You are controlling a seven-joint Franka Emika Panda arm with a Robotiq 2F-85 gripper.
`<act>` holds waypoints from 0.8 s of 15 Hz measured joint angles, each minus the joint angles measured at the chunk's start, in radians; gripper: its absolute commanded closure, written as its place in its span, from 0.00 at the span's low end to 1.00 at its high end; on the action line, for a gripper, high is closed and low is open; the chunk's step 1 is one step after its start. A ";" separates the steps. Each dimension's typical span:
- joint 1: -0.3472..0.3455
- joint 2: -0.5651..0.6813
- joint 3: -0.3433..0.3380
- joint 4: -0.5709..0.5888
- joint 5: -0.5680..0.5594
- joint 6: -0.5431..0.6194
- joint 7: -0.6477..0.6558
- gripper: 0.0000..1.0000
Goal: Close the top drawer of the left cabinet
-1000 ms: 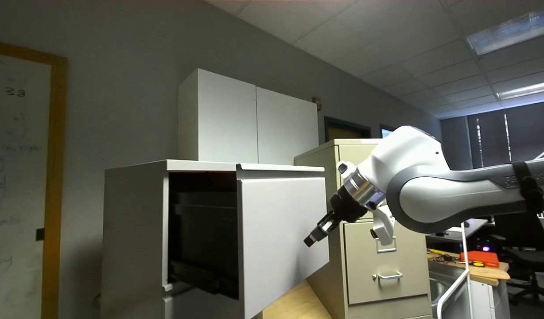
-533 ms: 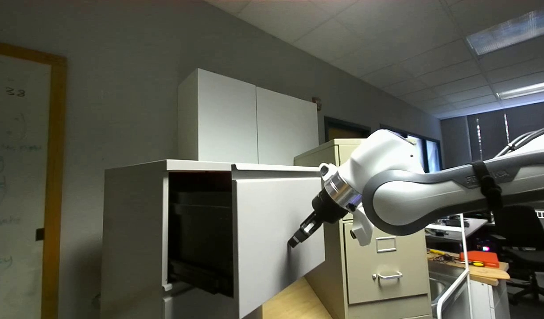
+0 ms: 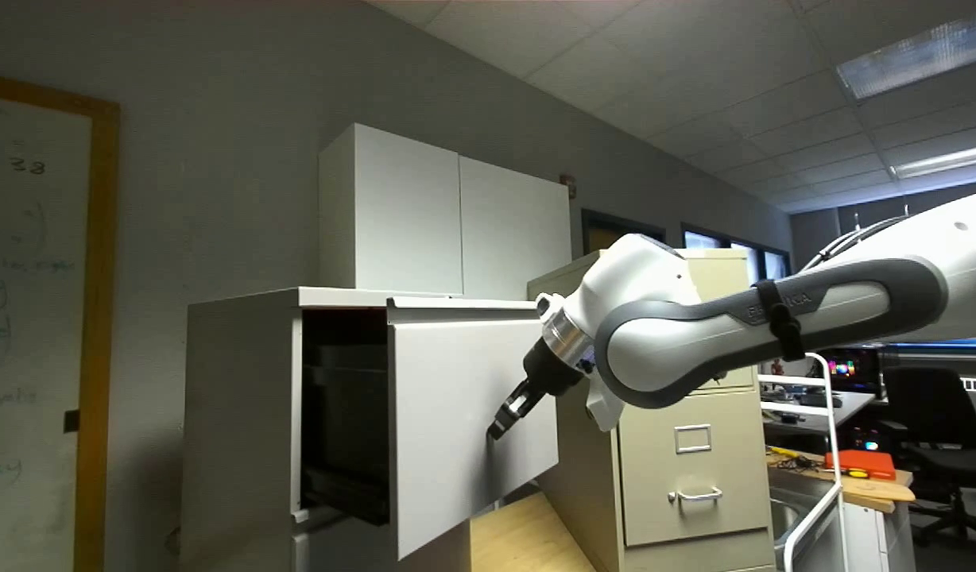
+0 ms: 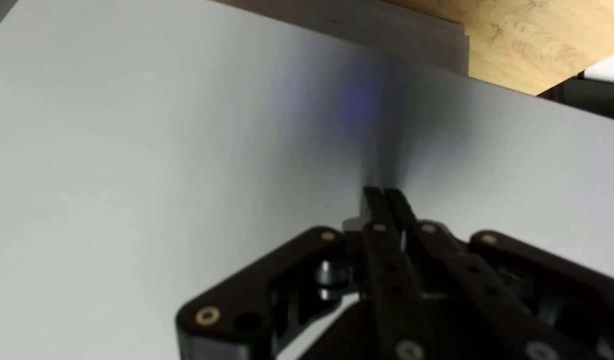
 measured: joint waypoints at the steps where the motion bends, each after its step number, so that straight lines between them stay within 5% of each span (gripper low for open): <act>1: -0.002 0.026 0.007 0.023 0.000 0.000 0.004 0.95; 12: -0.044 0.263 0.126 0.274 -0.006 -0.002 0.132 0.95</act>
